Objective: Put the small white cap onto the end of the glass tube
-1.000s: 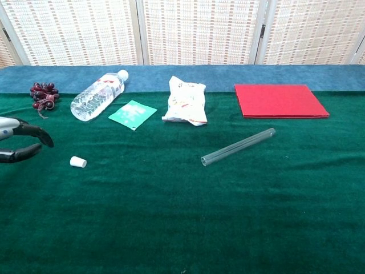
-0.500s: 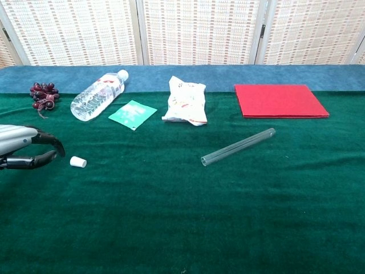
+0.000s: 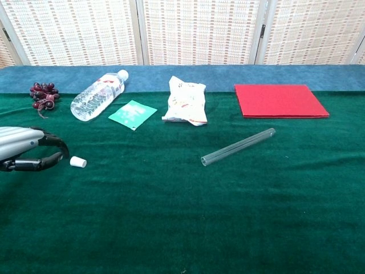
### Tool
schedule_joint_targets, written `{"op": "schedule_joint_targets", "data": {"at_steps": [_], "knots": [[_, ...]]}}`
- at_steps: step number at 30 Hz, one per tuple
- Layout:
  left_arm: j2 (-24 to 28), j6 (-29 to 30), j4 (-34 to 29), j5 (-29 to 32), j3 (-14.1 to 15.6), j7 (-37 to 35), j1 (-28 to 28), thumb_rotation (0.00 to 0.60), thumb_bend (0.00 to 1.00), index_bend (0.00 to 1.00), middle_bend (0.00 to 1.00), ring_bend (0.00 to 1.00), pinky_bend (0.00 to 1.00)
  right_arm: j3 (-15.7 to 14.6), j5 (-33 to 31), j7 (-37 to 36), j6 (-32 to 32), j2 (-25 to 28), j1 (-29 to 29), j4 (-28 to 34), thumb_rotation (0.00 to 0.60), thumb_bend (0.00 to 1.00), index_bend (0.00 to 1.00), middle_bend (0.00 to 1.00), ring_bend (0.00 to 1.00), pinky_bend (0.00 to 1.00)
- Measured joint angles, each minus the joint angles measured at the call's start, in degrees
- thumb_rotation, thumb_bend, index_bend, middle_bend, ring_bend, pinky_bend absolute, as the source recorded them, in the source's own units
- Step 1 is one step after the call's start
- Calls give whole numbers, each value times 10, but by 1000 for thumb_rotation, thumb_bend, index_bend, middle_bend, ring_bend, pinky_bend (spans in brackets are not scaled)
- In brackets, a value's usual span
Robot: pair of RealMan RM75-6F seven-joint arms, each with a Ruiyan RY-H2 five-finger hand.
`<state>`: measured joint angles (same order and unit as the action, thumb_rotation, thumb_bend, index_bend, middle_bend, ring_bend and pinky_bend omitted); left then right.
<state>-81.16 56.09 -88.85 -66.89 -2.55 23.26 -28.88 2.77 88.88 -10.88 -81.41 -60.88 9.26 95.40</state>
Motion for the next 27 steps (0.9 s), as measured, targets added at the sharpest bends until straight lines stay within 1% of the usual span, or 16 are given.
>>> {"op": "schedule_joint_targets", "data": {"at_steps": [27], "knots": [[-5, 25, -51, -17, 7, 41, -17, 70, 548, 330, 225, 142, 0, 0, -1, -13, -13, -2, -11, -10, 600, 743, 193, 222, 311, 242]]}}
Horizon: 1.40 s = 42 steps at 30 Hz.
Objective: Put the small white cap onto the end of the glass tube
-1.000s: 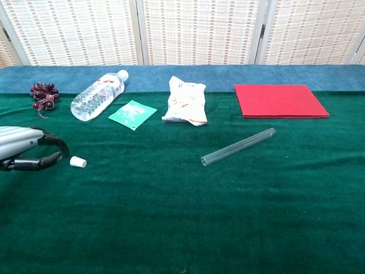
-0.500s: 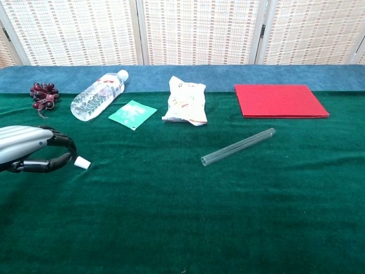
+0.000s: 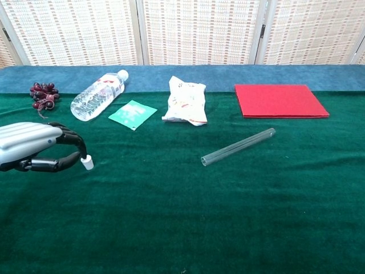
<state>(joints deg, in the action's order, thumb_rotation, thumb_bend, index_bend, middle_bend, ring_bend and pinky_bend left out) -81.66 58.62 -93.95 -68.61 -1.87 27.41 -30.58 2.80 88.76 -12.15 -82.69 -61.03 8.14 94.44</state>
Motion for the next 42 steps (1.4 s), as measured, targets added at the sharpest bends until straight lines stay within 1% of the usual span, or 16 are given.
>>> {"op": "schedule_joint_targets", "data": {"at_steps": [10, 16, 19, 22, 24, 27, 28, 30, 32, 34, 35, 36, 38, 39, 42], "knots": [[11, 15, -19, -6, -1, 1, 0, 71, 548, 321, 225, 144, 0, 1, 4, 0, 6, -1, 6, -3, 600, 743, 194, 222, 311, 243], [34, 53, -41, -24, -4, -17, 15, 100, 548, 284, 225, 164, 0, 8, 14, 15, 31, 2, 31, 1, 600, 743, 194, 234, 326, 244], [49, 72, -49, -34, -4, -32, 26, 112, 548, 282, 225, 166, 0, 13, 17, 28, 57, 4, 51, 6, 600, 743, 194, 261, 364, 263], [59, 84, -56, -41, -3, -42, 36, 118, 548, 283, 225, 169, 0, 21, 17, 44, 91, 2, 79, 10, 600, 743, 194, 352, 469, 384], [62, 88, -58, -48, 1, -45, 41, 117, 547, 283, 225, 170, 0, 26, 17, 54, 118, -1, 100, 10, 600, 743, 194, 430, 567, 501], [66, 92, -61, -53, 7, -44, 47, 119, 546, 283, 225, 171, 0, 35, 14, 69, 164, -9, 136, 8, 600, 732, 194, 535, 697, 640], [66, 93, -62, -53, 8, -44, 48, 118, 546, 283, 225, 171, 0, 38, 13, 75, 178, -13, 148, 7, 600, 723, 198, 597, 760, 700], [67, 96, -63, -51, 7, -45, 52, 116, 545, 283, 225, 171, 0, 44, 12, 93, 210, -24, 178, -1, 600, 647, 229, 733, 895, 822], [68, 98, -64, -51, 7, -44, 53, 117, 545, 284, 225, 171, 0, 49, 12, 121, 231, -37, 205, -15, 600, 564, 291, 823, 972, 911], [69, 98, -65, -51, 7, -43, 54, 118, 537, 285, 225, 171, 0, 52, 14, 147, 248, -54, 223, -33, 600, 551, 338, 900, 1000, 981], [69, 98, -65, -51, 7, -42, 55, 116, 530, 286, 226, 171, 0, 54, 15, 160, 261, -67, 236, -45, 600, 551, 345, 913, 1000, 988], [69, 97, -65, -50, 7, -41, 55, 117, 523, 286, 226, 171, 0, 54, 17, 165, 269, -77, 247, -54, 600, 542, 359, 946, 1000, 999], [69, 96, -65, -49, 7, -40, 56, 117, 506, 287, 226, 171, 0, 55, 21, 165, 286, -100, 270, -79, 600, 506, 381, 988, 1000, 1000], [68, 96, -64, -47, 7, -40, 57, 118, 493, 288, 226, 171, 0, 55, 22, 163, 293, -109, 279, -89, 600, 477, 383, 996, 1000, 1000], [67, 95, -63, -46, 6, -40, 57, 117, 456, 289, 226, 171, 0, 53, 26, 152, 315, -140, 304, -119, 600, 433, 383, 1000, 1000, 1000]]}}
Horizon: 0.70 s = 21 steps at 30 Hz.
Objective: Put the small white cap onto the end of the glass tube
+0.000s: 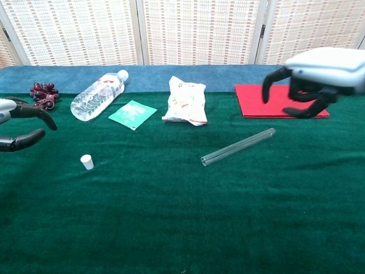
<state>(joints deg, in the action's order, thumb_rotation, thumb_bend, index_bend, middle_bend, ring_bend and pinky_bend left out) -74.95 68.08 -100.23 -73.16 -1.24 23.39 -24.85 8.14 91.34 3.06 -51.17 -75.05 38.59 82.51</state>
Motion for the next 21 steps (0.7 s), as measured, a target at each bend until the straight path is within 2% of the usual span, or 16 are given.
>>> {"op": "schedule_joint_targets", "data": {"at_steps": [8, 13, 21], "knots": [[-4, -6, 4, 4, -2, 2, 0, 112, 381, 289, 225, 171, 0, -13, -5, -16, 36, -69, 37, -67, 600, 395, 383, 1000, 1000, 1000], [-7, -9, 7, 6, -3, -5, 0, 35, 330, 302, 225, 171, 0, -19, -12, -9, 44, -105, 49, -110, 600, 368, 385, 1000, 1000, 1000], [-8, -8, 13, 6, -2, -9, 5, 36, 329, 302, 225, 170, 0, -25, -34, -15, 67, -153, 71, -174, 600, 367, 403, 1000, 1000, 1000]]}}
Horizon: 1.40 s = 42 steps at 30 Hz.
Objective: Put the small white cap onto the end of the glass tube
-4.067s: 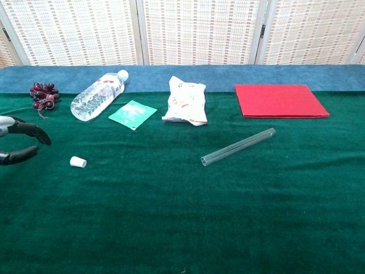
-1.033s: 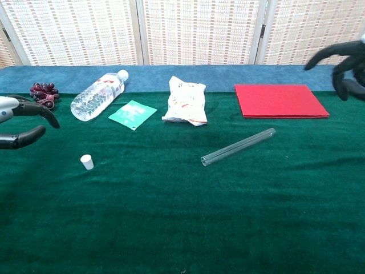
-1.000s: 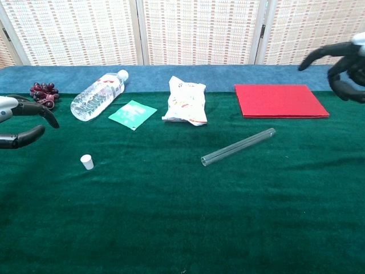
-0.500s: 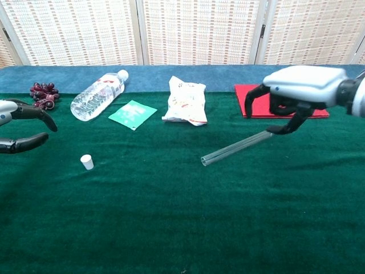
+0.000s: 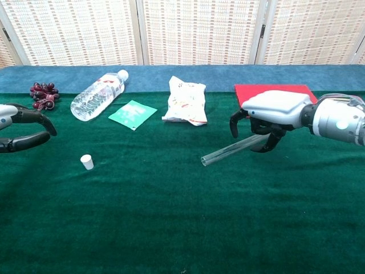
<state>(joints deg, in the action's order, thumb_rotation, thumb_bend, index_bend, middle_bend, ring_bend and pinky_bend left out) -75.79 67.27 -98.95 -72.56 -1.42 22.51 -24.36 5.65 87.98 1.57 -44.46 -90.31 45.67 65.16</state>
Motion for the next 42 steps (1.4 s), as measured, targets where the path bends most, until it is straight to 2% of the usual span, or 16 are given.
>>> {"op": "schedule_joint_targets", "data": {"at_steps": [18, 23, 26, 34, 39, 42], "knots": [[-3, -1, 10, -2, -2, -8, 4, 35, 329, 322, 225, 170, 0, -9, -22, -10, 21, -30, 29, -47, 600, 367, 447, 1000, 1000, 1000], [-3, -3, 12, -3, -2, -7, 3, 97, 331, 339, 225, 170, 0, -10, -29, -7, 29, -32, 35, -53, 600, 367, 466, 1000, 1000, 1000], [-3, -4, 13, -3, -2, -8, 3, 99, 332, 347, 225, 170, 0, -10, -32, -7, 31, -35, 37, -55, 600, 371, 485, 1000, 1000, 1000], [-5, -8, 18, -5, -2, -12, 3, 102, 332, 348, 225, 170, 0, -11, -38, -9, 36, -35, 45, -56, 600, 514, 563, 1000, 1000, 1000], [-4, -11, 23, -8, -2, -16, 2, 102, 332, 349, 226, 174, 0, -10, -40, -11, 32, -27, 46, -46, 600, 645, 662, 1000, 1000, 1000], [-3, -15, 27, -13, -4, -23, -2, 102, 332, 357, 244, 195, 7, -8, -41, -13, 25, -17, 44, -34, 600, 687, 719, 1000, 1000, 1000]]}}
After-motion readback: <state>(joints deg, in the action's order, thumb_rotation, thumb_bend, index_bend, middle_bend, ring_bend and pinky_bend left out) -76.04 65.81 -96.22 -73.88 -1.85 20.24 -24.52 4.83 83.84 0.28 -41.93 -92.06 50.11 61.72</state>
